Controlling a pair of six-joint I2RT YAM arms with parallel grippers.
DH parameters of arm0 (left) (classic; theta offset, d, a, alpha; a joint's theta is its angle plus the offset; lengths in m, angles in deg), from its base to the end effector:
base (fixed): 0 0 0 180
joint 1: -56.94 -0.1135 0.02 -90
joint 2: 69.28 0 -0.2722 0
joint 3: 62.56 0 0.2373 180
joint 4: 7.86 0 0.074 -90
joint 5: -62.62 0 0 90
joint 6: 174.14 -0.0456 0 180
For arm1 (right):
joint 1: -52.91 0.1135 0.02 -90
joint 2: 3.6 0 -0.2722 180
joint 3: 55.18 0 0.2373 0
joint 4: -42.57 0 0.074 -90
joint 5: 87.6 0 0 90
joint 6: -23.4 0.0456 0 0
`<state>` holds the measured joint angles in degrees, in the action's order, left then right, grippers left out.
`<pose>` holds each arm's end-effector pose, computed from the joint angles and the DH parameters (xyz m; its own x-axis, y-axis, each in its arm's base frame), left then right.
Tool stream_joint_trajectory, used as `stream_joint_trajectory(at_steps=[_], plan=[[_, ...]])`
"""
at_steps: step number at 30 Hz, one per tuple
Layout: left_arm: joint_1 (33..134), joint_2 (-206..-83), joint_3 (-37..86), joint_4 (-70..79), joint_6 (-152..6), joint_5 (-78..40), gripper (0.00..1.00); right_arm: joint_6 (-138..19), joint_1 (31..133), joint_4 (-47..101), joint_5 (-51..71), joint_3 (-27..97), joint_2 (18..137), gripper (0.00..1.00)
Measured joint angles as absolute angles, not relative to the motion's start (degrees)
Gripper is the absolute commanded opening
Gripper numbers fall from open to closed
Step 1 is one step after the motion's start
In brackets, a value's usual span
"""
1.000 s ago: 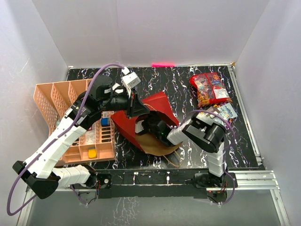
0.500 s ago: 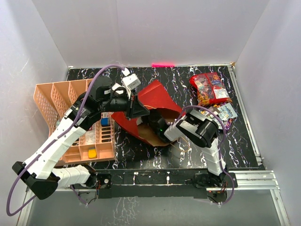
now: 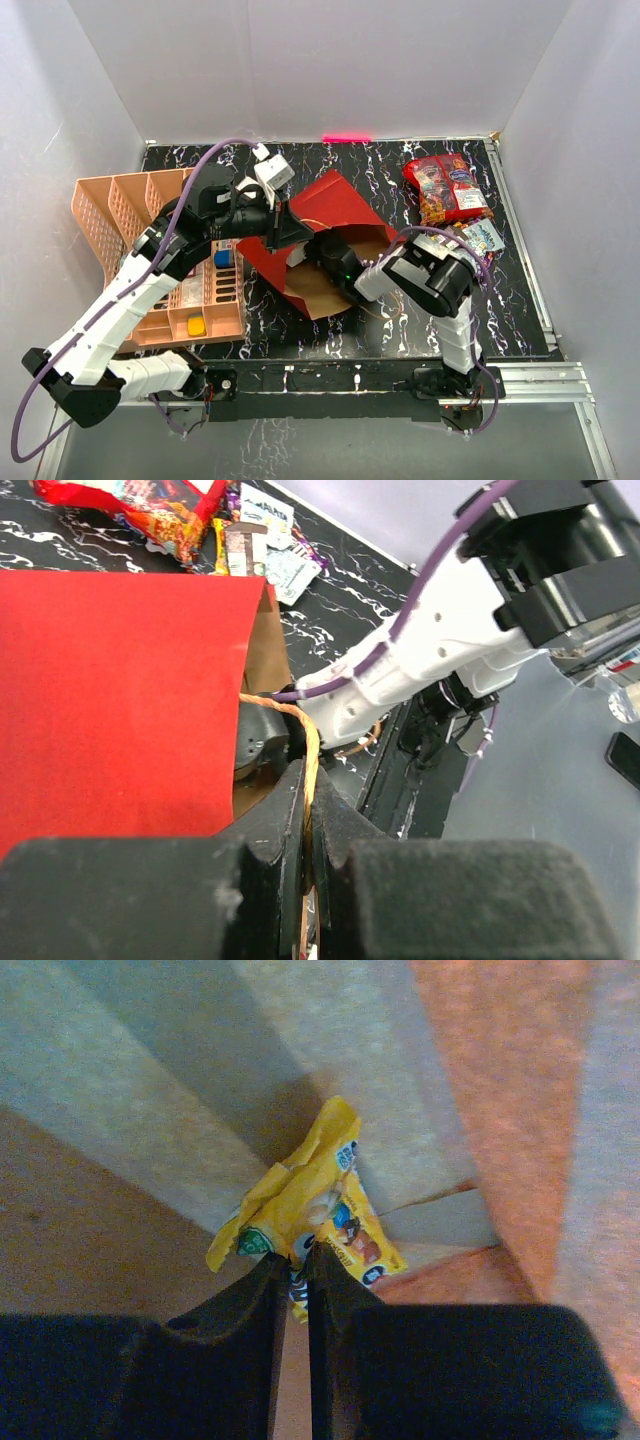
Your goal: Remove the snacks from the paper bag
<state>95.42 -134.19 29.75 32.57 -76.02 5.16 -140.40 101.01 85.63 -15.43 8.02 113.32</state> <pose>0.1607 -0.1591 0.4439 -0.3068 0.0917 -0.9474 0.9005 0.3503 -0.2577 0.2769 0.2877 0.1432 0.4530 -0.8640 -0.2198 -0.2602 0.1076 -0.9595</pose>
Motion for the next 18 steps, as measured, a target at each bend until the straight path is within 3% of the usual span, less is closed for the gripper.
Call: stream_joint_trajectory(at_steps=[10,18], plan=[[95.42,-131.81,25.86,32.07,-76.29,-1.60,0.00,-139.79,101.08,85.83,-13.09,0.48,103.42,0.08],[95.47,-131.26,24.97,30.36,-76.31,-5.62,0.00,-129.71,101.77,70.79,-1.62,-6.47,85.57,0.08]])
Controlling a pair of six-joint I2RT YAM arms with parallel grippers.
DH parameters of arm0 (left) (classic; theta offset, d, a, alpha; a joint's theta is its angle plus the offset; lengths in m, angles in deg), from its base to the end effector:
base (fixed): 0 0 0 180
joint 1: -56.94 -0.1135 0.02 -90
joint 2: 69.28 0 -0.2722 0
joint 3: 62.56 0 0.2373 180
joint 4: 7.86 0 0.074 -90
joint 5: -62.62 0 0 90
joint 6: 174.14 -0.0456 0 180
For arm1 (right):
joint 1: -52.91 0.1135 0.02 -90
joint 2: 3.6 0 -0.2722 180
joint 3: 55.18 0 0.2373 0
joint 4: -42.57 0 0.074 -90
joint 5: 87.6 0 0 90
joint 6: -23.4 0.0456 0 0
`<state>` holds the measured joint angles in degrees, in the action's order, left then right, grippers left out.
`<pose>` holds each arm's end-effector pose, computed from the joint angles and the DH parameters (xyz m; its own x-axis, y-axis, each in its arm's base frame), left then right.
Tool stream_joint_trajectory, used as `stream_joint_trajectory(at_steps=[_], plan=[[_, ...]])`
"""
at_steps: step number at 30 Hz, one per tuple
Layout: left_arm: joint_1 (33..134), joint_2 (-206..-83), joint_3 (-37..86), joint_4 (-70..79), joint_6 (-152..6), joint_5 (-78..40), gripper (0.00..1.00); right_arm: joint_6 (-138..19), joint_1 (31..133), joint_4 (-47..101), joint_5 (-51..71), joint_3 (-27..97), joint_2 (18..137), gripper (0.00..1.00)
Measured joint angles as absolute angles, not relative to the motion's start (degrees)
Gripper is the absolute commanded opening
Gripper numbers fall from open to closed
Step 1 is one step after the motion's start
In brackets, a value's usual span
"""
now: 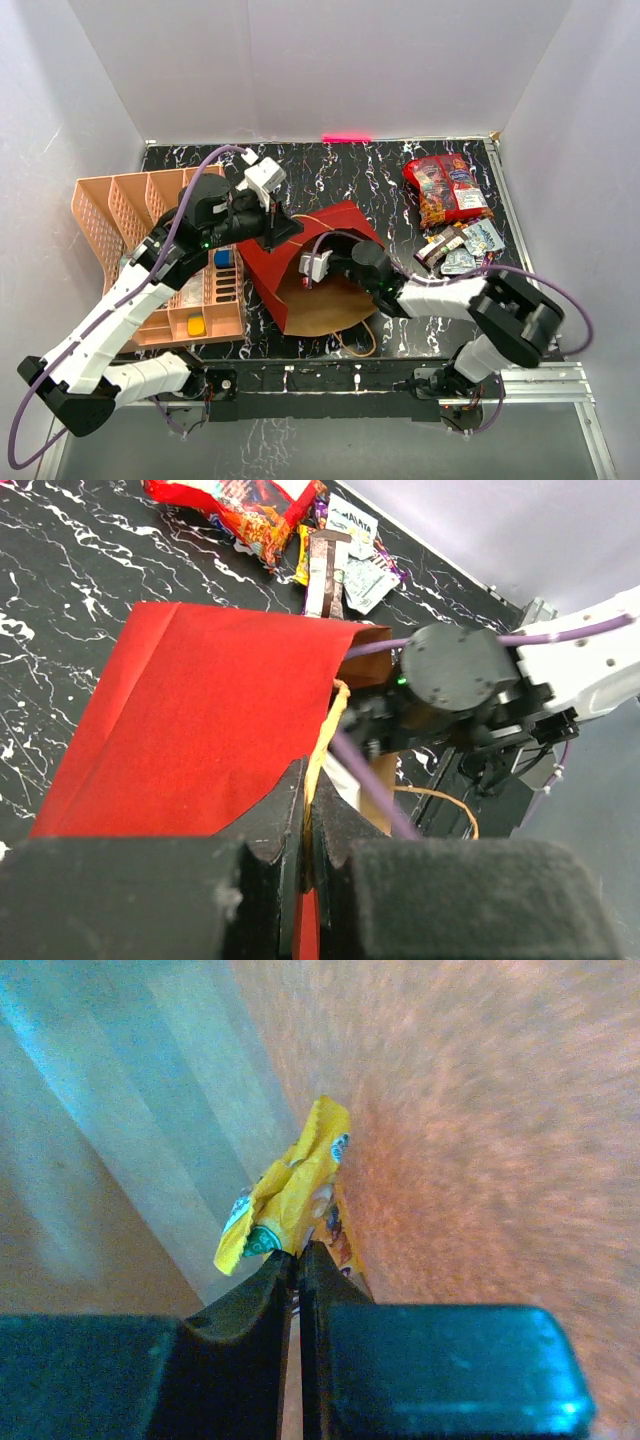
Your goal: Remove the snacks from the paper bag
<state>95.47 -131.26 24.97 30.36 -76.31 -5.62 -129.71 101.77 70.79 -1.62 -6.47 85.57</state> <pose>0.1614 -0.1501 0.4306 -0.2873 0.0671 -0.9555 0.8301 0.5152 -0.2135 0.2086 0.2339 0.2064 0.5667 -0.7036 -0.4287 -0.4438 0.1778 -0.8783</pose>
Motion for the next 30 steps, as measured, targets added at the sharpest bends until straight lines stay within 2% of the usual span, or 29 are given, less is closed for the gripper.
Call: stream_joint_trajectory(at_steps=[8,17,25,30], plan=[[95.49,-127.57,19.59,28.07,-79.21,-6.01,0.00,-106.70,104.59,50.90,12.99,-7.21,66.24,0.08],[95.71,-121.05,10.48,22.34,-82.71,-7.32,0.00,-86.00,105.77,40.91,21.66,-11.56,43.62,0.08],[95.71,-118.98,7.57,18.12,-83.39,-11.94,0.00,-75.53,105.77,37.53,23.35,-12.42,36.19,0.08],[95.71,-118.95,7.57,17.27,-83.17,-14.89,0.00,-71.00,105.77,30.93,24.57,-6.41,34.51,0.08]])
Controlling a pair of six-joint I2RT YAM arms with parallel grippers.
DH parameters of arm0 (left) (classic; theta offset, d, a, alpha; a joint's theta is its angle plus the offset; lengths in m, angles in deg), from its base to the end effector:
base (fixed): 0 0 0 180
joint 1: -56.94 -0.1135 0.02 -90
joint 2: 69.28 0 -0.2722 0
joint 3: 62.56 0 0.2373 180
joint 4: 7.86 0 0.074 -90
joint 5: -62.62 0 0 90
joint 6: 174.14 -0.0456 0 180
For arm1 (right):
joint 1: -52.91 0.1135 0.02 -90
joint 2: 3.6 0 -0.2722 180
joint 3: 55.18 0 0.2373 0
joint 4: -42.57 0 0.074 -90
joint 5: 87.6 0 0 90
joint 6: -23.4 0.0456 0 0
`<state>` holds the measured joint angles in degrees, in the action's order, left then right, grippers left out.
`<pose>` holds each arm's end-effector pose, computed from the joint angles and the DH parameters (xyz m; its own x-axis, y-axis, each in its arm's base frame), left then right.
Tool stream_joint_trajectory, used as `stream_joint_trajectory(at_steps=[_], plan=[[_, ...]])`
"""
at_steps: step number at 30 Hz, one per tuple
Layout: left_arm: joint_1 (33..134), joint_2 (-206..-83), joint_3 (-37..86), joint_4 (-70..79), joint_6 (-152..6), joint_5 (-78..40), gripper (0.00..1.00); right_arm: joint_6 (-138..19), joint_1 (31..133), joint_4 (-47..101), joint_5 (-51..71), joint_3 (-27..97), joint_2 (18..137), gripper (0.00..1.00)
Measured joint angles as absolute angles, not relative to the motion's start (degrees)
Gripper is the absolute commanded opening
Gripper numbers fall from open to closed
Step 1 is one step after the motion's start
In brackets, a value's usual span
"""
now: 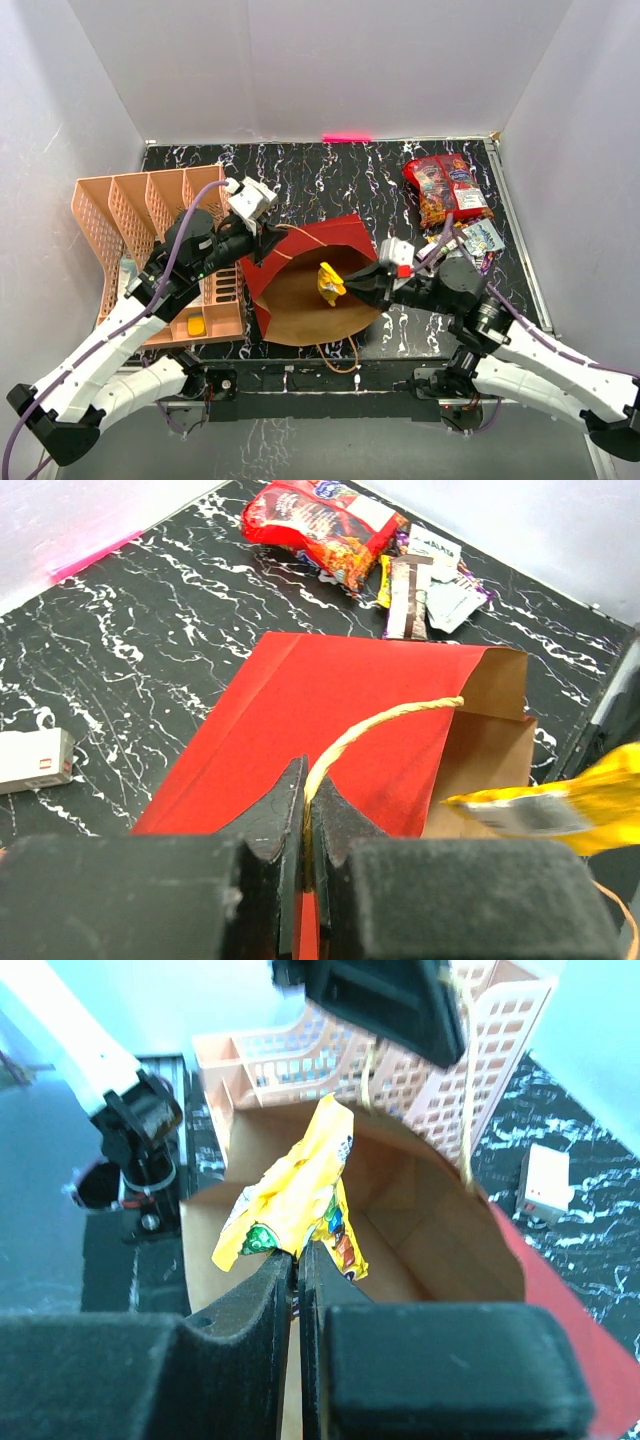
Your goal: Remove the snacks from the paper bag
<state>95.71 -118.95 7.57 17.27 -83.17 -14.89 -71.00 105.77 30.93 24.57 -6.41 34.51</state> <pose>0.1375 -0.1231 0.3943 -0.0767 0.0404 -0.9962 0.7782 0.6270 -0.0345 0.0800 0.1341 0.3234 0.0638 -0.0334 -0.9974 -0.9640 0.2565 -0.0703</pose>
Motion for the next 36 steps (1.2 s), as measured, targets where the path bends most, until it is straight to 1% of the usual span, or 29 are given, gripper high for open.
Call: stream_joint_trajectory(at_steps=[6,10,14,17,19,23,25,27,31,34,36], plan=[[95.71,-120.26,7.61,17.18,-81.60,-19.06,0.00,-68.34,105.77,25.64,22.84,3.65,31.51,0.08],[95.71,-122.08,8.14,18.06,-80.77,-21.23,0.00,-67.88,105.80,24.43,15.91,9.44,30.22,0.08],[95.71,-122.43,8.88,18.82,-80.15,-22.45,0.00,-68.53,105.80,24.72,1.05,15.52,31.16,0.08],[95.71,-122.43,9.56,19.43,-79.76,-23.00,0.00,-69.91,105.77,26.75,-14.75,18.14,34.14,0.08],[95.71,-122.43,9.99,20.00,-79.45,-23.26,0.00,-71.79,105.77,27.93,-26.44,18.62,37.39,0.08],[95.71,-122.52,11.74,21.77,-78.47,-23.30,0.00,-78.11,103.59,30.49,-45.13,17.07,45.09,0.08],[95.71,-122.80,13.23,22.28,-77.71,-22.80,0.00,-79.35,99.00,30.86,-49.26,14.51,48.50,0.08],[95.71,-123.46,15.07,22.41,-76.83,-21.84,0.00,-77.50,91.57,27.93,-49.66,11.50,50.55,0.08],[95.71,-125.45,19.59,22.78,-74.01,-19.30,0.00,-70.92,74.26,20.54,-45.74,8.57,52.23,0.08],[95.71,-127.22,23.11,22.69,-71.26,-17.40,0.00,-66.65,64.73,17.81,-41.46,8.35,53.28,0.08],[95.71,-128.44,25.56,22.12,-68.88,-16.09,0.00,-64.82,60.44,17.29,-38.97,7.85,54.24,0.08]])
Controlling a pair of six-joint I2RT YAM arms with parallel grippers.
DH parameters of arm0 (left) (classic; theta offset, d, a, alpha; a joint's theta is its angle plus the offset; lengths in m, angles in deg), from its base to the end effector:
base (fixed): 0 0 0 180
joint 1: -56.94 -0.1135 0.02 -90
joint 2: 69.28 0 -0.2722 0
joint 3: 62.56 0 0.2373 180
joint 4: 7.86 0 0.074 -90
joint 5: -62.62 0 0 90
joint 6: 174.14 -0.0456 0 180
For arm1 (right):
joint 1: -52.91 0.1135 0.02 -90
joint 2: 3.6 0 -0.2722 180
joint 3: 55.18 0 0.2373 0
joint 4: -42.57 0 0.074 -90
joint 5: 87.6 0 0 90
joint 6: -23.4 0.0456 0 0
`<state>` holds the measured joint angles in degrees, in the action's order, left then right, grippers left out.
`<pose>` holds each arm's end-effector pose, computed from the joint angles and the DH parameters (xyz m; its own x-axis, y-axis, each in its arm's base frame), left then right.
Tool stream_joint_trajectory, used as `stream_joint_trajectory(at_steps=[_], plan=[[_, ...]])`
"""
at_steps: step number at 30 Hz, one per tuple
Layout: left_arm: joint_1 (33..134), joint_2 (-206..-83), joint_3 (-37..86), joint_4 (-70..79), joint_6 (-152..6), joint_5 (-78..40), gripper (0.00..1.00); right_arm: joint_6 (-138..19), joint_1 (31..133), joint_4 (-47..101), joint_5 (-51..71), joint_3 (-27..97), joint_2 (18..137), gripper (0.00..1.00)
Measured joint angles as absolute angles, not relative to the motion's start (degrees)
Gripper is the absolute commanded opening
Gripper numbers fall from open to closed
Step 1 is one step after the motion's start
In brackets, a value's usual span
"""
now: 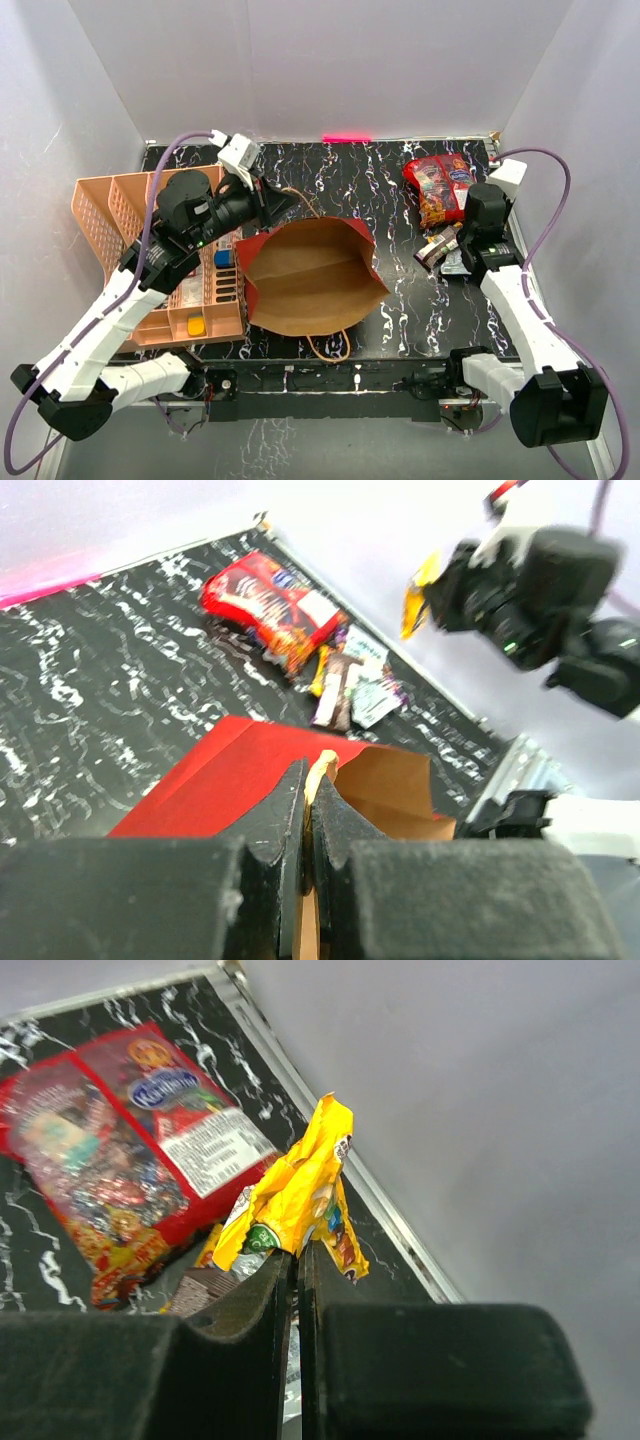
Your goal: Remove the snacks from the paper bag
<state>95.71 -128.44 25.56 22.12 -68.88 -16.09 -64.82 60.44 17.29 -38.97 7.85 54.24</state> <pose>0.1556 -0.1364 0.4600 -0.2152 -0.1582 -0.9637 0.7360 0.6223 -0.2665 0.2152 -0.0020 0.3282 -0.3243 -0.0194 -0.9458 0.5273 0.8263 -0.1977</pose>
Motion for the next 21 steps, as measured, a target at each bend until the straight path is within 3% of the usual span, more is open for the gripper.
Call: stream_joint_trajectory(at_steps=[10,21], plan=[[95.71,-137.64,34.96,18.78,-54.98,-12.79,0.00,-61.15,55.37,14.73,-33.26,4.65,61.87,0.08],[95.71,-140.70,34.45,23.70,-48.81,-21.05,0.00,-61.39,54.83,14.53,-32.04,4.65,68.04,0.08]])
